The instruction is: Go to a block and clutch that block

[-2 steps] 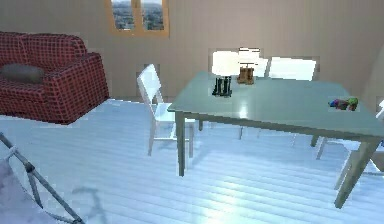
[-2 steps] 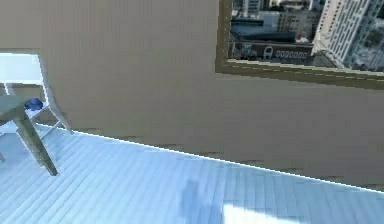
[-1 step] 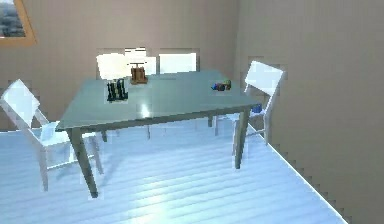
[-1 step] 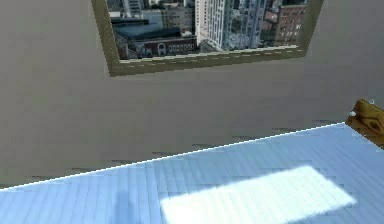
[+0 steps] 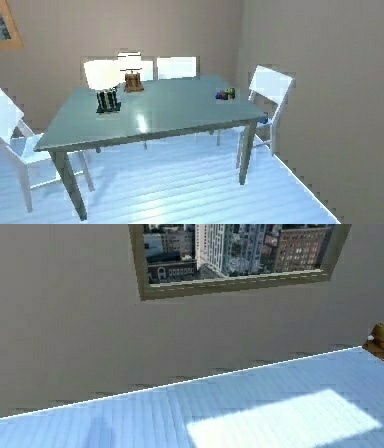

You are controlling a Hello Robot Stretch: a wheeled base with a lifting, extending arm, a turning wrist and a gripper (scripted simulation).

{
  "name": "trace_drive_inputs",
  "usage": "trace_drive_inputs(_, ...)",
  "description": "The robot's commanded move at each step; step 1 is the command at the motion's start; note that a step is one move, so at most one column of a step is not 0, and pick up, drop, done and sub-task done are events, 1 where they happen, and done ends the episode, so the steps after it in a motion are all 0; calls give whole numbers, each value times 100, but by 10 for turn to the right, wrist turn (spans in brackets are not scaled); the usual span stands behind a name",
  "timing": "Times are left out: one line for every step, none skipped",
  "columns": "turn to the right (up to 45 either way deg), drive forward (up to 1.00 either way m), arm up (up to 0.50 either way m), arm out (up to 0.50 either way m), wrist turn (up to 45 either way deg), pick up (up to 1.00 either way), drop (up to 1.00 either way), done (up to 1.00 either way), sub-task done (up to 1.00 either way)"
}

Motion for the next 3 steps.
trace_drive_inputs(90,0,0,0,0,0,0,0,0)
trace_drive_inputs(30,0,0,0,0,0,0,0,0)
trace_drive_inputs(0,60,0,0,0,0,0,0,0)
